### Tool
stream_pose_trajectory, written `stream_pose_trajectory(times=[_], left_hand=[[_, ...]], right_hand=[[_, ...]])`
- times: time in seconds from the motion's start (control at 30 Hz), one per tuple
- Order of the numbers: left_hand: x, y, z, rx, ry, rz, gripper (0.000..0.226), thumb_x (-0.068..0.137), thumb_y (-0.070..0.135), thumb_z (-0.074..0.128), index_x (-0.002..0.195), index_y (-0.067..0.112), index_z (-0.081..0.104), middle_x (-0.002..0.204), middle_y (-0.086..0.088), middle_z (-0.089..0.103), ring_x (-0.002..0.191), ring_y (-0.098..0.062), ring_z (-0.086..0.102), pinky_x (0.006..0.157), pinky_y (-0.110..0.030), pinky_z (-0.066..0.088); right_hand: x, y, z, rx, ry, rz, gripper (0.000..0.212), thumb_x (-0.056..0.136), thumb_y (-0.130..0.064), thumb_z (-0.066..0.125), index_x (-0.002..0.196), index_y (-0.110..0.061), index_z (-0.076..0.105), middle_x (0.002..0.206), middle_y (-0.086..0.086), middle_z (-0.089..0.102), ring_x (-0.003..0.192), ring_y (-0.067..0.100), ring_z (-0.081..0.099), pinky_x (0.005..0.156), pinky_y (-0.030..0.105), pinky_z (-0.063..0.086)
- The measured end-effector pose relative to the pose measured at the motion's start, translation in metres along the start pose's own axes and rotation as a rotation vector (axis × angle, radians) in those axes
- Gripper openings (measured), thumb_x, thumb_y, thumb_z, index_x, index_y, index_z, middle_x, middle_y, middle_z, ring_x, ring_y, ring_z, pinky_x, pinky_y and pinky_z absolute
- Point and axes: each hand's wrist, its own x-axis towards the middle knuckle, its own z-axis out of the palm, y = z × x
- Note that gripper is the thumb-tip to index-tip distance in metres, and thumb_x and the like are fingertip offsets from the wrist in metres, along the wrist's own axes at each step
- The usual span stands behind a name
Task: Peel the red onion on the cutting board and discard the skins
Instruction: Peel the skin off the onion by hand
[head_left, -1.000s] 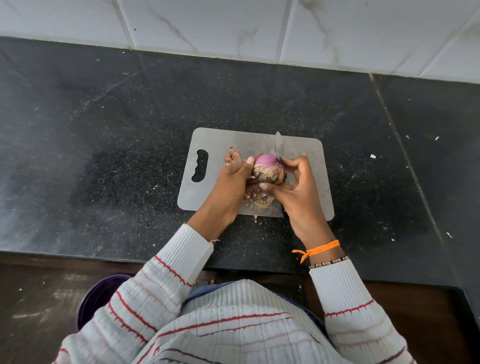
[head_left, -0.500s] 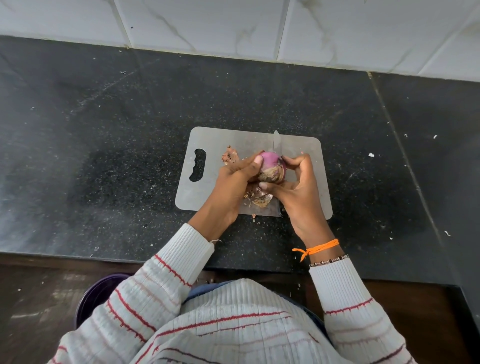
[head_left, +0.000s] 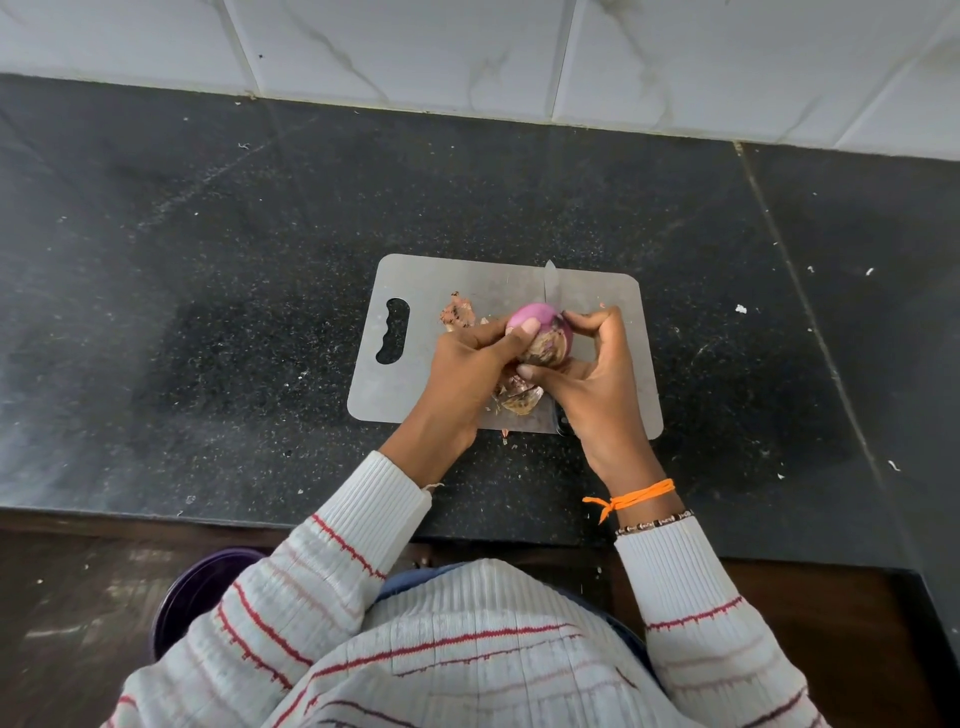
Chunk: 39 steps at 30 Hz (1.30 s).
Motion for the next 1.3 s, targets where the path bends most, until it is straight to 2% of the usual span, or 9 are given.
stream_pose_trajectory(times=[0.1,0.23,0.4,0.63,0.83,0.93,1.03,1.17,1.3], left_hand=[[-0.001,0.001,-0.001,-0.069,-0.058,-0.032,0.025,0.089,0.013,0.056,0.105,-0.004,0.065,0.074,-0.004,0.073,0.073,-0.013,0.069,0.067,-0.020,0.056],[-0.001,0.003,-0.002,-0.082,-0.090,-0.041,0.021,0.093,0.010,0.047,0.094,-0.001,0.065,0.066,0.002,0.072,0.064,-0.005,0.067,0.060,-0.015,0.053],[0.001,0.001,-0.007,-0.086,-0.087,-0.021,0.026,0.092,0.002,0.046,0.115,0.004,0.059,0.071,0.004,0.072,0.069,-0.006,0.065,0.069,-0.015,0.055],[0.003,0.005,-0.014,0.002,0.086,0.061,0.012,0.084,-0.005,0.058,0.085,0.004,0.066,0.058,0.003,0.068,0.052,-0.003,0.061,0.054,-0.013,0.052],[0.002,0.002,-0.015,0.182,0.094,0.172,0.028,0.085,-0.012,0.052,0.092,0.010,0.067,0.088,-0.001,0.067,0.074,-0.001,0.065,0.064,-0.016,0.052],[0.000,0.005,-0.016,0.222,0.027,0.259,0.033,0.088,-0.005,0.052,0.107,0.020,0.065,0.103,0.008,0.065,0.089,0.004,0.062,0.077,-0.016,0.052],[0.001,0.009,-0.017,0.278,-0.070,0.291,0.034,0.086,0.002,0.058,0.113,0.021,0.062,0.111,-0.001,0.065,0.105,-0.007,0.059,0.089,-0.026,0.050],[-0.002,0.010,-0.018,0.174,-0.271,0.151,0.047,0.081,-0.004,0.060,0.123,0.016,0.054,0.107,0.002,0.065,0.098,-0.007,0.062,0.083,-0.021,0.052],[-0.005,0.008,-0.017,0.226,-0.226,0.182,0.052,0.076,-0.008,0.065,0.123,0.012,0.055,0.101,0.004,0.065,0.088,-0.002,0.065,0.079,-0.019,0.054]], right_hand=[[0.000,0.001,-0.003,0.009,0.003,0.013,0.056,0.064,-0.001,0.081,0.106,-0.010,0.045,0.112,0.004,0.055,0.107,0.029,0.061,0.087,0.044,0.055],[0.001,0.000,-0.007,0.087,-0.014,0.040,0.052,0.063,0.001,0.080,0.098,-0.015,0.046,0.113,0.006,0.055,0.108,0.026,0.061,0.088,0.043,0.054],[-0.002,0.000,-0.010,0.171,-0.037,0.081,0.053,0.060,-0.016,0.081,0.101,-0.015,0.048,0.117,0.015,0.060,0.109,0.034,0.061,0.088,0.046,0.054],[-0.003,0.000,-0.009,0.201,-0.030,0.083,0.051,0.060,-0.013,0.082,0.099,-0.015,0.049,0.116,0.018,0.060,0.108,0.034,0.061,0.084,0.045,0.055],[-0.004,-0.006,-0.004,0.365,-0.078,0.191,0.043,0.065,-0.009,0.072,0.101,-0.011,0.049,0.106,0.011,0.065,0.092,0.018,0.068,0.069,0.025,0.056],[-0.003,-0.004,-0.005,0.444,-0.106,0.255,0.054,0.058,-0.029,0.079,0.102,-0.011,0.054,0.100,0.010,0.067,0.083,0.014,0.069,0.065,0.022,0.056],[-0.002,0.000,-0.007,0.475,-0.186,0.297,0.062,0.059,-0.047,0.078,0.108,-0.012,0.058,0.093,0.004,0.071,0.078,0.012,0.068,0.063,0.021,0.056],[-0.004,-0.001,-0.001,0.375,-0.172,0.322,0.055,0.071,-0.052,0.054,0.110,-0.013,0.059,0.086,0.002,0.071,0.072,0.008,0.065,0.060,0.018,0.053],[-0.004,-0.006,0.002,0.045,-0.052,0.243,0.028,0.093,-0.040,0.045,0.100,-0.020,0.064,0.089,0.003,0.068,0.076,0.011,0.064,0.064,0.023,0.053]])
